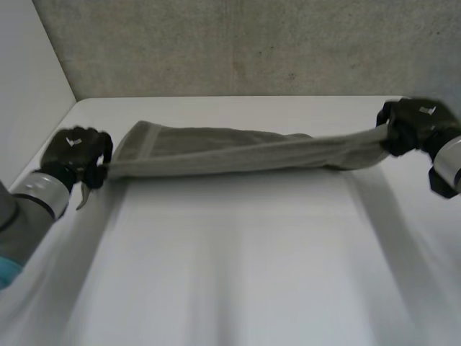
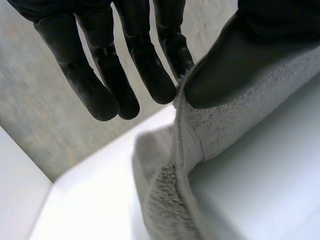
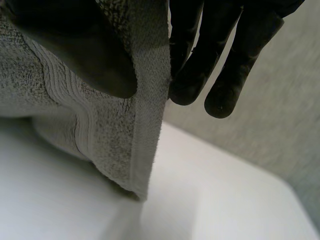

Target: Fold the towel.

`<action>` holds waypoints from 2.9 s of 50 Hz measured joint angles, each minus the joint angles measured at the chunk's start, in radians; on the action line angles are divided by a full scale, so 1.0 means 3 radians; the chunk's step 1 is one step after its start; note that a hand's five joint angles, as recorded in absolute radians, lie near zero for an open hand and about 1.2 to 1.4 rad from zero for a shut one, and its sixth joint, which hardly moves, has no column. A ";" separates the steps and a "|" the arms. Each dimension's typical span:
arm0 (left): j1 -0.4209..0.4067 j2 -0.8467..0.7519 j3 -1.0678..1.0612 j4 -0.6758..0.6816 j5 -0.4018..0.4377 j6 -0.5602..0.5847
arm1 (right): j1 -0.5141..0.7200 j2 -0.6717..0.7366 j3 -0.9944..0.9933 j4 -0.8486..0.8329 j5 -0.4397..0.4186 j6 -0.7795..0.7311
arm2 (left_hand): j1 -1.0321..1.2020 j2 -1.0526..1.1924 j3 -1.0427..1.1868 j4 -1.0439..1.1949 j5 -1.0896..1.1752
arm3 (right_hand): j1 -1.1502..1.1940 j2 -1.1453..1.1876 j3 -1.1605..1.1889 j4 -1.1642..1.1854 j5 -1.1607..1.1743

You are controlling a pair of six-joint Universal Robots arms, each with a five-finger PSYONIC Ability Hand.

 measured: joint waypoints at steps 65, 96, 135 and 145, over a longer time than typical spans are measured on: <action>-0.0279 0.0126 0.2021 -0.0114 -0.0202 -0.0774 | 0.0290 0.0049 -0.1775 0.0016 -0.0101 -0.0198 | 0.0000 0.0010 0.0015 0.0000 0.0049 | 0.0004 0.0012 0.0016 0.0000 -0.0002; 0.0289 0.0989 -0.0929 0.0003 0.0637 0.0192 | -0.0193 -0.0349 0.0153 0.0642 -0.0698 -0.1348 | 0.0001 0.0010 0.0021 0.0000 0.0049 | 0.0004 0.0012 0.0016 0.0001 -0.0003; -0.0183 -0.1748 0.2067 -0.0554 0.0700 0.0219 | 0.0150 0.1534 -0.1703 0.0857 0.0251 -0.1194 | 0.0001 0.0010 0.0024 0.0000 0.0049 | 0.0004 0.0012 0.0016 0.0001 -0.0003; -0.0190 -0.2543 0.3197 -0.0742 0.0628 0.0217 | 0.0302 0.1923 -0.2055 0.0530 0.0572 -0.1030 | 0.0001 0.0010 0.0027 0.0000 0.0049 | 0.0004 0.0012 0.0016 0.0001 -0.0003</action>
